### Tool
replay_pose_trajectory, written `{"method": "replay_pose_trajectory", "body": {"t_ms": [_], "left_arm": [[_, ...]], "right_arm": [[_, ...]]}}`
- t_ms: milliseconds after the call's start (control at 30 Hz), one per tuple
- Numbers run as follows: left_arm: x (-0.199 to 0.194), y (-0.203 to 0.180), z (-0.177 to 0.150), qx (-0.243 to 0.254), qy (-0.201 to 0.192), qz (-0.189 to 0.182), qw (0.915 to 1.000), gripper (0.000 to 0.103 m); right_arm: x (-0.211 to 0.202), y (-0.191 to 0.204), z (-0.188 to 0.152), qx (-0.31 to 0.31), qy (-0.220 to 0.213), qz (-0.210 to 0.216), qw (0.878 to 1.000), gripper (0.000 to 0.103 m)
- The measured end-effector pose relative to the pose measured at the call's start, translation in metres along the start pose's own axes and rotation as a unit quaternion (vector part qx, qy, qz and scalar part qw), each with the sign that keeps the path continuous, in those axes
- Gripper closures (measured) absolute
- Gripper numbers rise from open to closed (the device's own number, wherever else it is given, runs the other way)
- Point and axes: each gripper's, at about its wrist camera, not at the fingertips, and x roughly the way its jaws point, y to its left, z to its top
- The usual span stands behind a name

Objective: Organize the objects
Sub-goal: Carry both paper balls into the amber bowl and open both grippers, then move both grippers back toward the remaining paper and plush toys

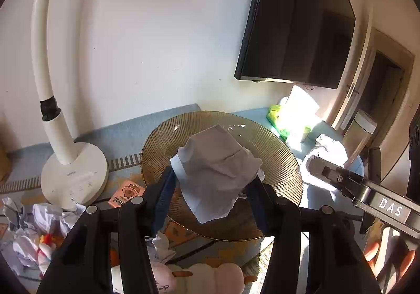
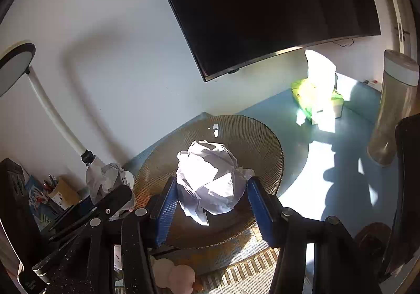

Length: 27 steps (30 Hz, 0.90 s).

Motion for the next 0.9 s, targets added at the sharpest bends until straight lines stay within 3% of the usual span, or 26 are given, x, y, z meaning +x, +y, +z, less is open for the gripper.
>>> {"method": "replay_pose_trajectory", "body": {"t_ms": [33, 100, 133, 333, 467, 600, 733, 900], "left_arm": [[0.007, 0.002, 0.0, -0.006, 0.005, -0.001, 1.0, 0.045], [0.012, 0.005, -0.002, -0.019, 0.014, -0.01, 0.9997, 0.009], [0.011, 0.007, -0.003, -0.024, 0.009, -0.01, 0.9996, 0.005], [-0.021, 0.023, -0.011, -0.038, 0.001, -0.01, 0.9992, 0.005], [-0.074, 0.039, -0.024, -0.038, -0.028, 0.017, 0.9987, 0.005], [-0.139, 0.062, -0.046, -0.038, -0.069, 0.068, 0.9946, 0.003], [-0.192, 0.102, -0.085, -0.074, -0.106, 0.156, 0.9792, 0.0], [-0.194, 0.161, -0.15, -0.124, -0.061, 0.231, 0.9631, 0.001]], "right_arm": [[0.004, -0.002, 0.001, 0.0, 0.005, 0.002, 1.0, 0.043], [0.009, -0.006, 0.002, -0.001, 0.011, 0.001, 1.0, 0.034], [0.008, -0.007, 0.002, 0.0, 0.008, -0.001, 1.0, 0.034], [0.001, -0.012, -0.001, 0.003, 0.007, 0.016, 1.0, 0.034], [-0.029, 0.02, -0.015, -0.039, -0.016, 0.029, 0.999, 0.034], [-0.058, 0.072, -0.039, -0.101, -0.032, 0.07, 0.992, 0.032], [-0.063, 0.113, -0.079, -0.141, -0.026, 0.106, 0.984, 0.032], [-0.027, 0.144, -0.143, -0.187, -0.005, 0.112, 0.976, 0.032]]}}
